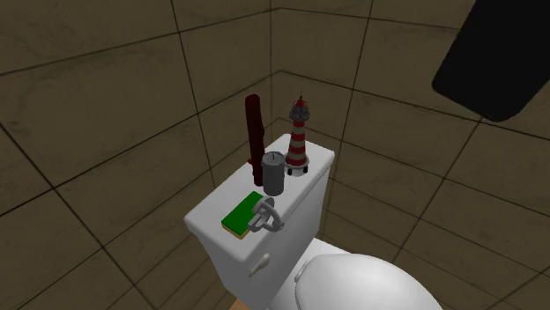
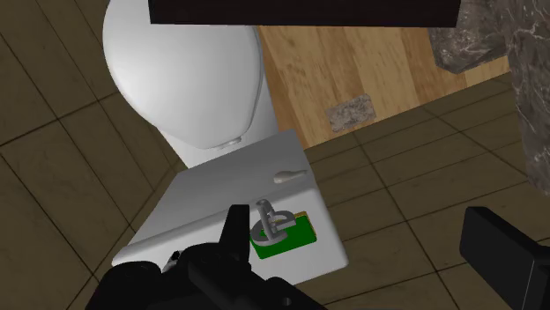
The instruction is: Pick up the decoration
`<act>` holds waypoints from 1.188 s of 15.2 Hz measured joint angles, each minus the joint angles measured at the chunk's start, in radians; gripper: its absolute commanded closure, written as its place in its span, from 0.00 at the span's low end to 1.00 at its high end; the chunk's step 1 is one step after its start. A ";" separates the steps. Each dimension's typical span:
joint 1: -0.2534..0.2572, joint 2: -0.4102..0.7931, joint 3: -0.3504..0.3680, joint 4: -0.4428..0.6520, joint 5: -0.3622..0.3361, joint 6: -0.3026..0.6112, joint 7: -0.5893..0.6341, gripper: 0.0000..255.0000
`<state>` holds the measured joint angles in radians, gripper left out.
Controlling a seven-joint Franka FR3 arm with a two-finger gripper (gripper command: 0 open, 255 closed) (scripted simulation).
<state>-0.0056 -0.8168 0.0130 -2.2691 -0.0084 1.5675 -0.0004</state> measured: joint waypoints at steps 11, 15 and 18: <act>-0.009 0.106 -0.054 -0.209 0.007 0.335 -0.037 0.00; -0.011 0.198 -0.081 -0.256 0.015 0.483 -0.061 0.00; -0.007 0.291 -0.102 -0.274 0.028 0.602 -0.081 0.00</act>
<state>-0.0126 -0.5253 -0.0893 -2.5430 0.0195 2.1691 -0.0817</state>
